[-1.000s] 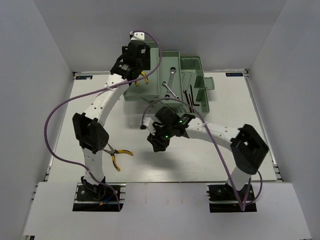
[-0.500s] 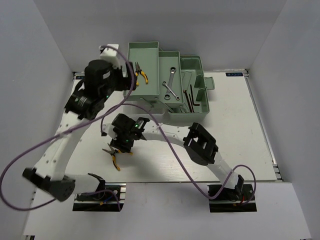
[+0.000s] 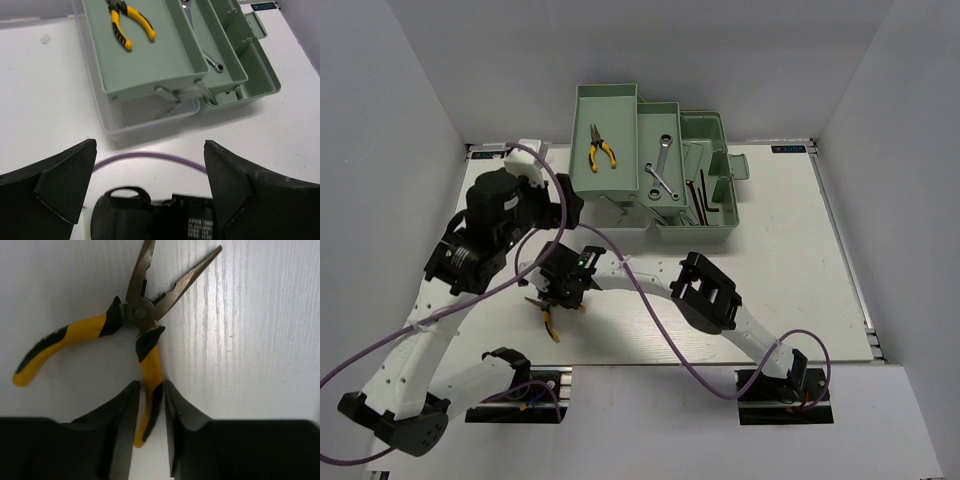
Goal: Sort the tools into containers
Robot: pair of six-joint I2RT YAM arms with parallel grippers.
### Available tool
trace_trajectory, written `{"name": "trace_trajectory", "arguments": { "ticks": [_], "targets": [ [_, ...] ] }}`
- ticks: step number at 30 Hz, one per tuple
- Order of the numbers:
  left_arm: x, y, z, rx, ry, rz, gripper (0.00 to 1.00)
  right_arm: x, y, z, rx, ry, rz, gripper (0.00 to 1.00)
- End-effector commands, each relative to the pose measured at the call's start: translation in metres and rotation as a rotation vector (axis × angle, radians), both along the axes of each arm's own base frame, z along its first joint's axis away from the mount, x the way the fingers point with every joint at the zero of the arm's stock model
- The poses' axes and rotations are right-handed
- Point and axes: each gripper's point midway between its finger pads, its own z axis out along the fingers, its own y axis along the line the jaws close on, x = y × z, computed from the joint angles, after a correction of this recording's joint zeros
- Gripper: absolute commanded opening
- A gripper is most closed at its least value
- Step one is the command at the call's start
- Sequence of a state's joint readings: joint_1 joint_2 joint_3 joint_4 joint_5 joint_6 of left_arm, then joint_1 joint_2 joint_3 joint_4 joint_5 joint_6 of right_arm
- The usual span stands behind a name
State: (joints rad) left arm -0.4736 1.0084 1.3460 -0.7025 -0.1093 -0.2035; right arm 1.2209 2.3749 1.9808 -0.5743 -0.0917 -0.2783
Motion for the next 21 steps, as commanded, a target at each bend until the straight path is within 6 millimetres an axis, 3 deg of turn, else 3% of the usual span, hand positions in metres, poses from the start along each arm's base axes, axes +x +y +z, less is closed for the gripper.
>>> {"name": "trace_trajectory", "arguments": {
  "ticks": [1, 6, 10, 12, 17, 21],
  "targets": [
    [-0.026, 0.007, 0.005, -0.056, -0.015, -0.011, 0.99, 0.006, -0.009, -0.016, -0.052, -0.024, 0.002, 0.29],
    [-0.053, 0.022, -0.006, -0.076, 0.008, 0.017, 0.99, 0.005, -0.025, -0.031, -0.102, -0.027, -0.005, 0.03],
    [-0.076, 0.038, -0.008, -0.110, -0.003, 0.052, 0.99, 0.007, -0.036, -0.015, -0.095, -0.028, -0.031, 0.00],
    [-0.086, 0.042, -0.006, -0.128, -0.012, 0.054, 0.99, 0.006, -0.039, 0.011, -0.062, -0.014, -0.038, 0.00],
    [-0.122, 0.045, 0.009, -0.243, -0.108, -0.016, 0.99, -0.014, -0.042, 0.118, 0.129, 0.001, 0.016, 0.00],
    [-0.137, 0.042, 0.011, -0.280, -0.133, -0.069, 0.99, -0.015, -0.049, 0.167, 0.215, -0.043, 0.054, 0.00]
  ]
}}
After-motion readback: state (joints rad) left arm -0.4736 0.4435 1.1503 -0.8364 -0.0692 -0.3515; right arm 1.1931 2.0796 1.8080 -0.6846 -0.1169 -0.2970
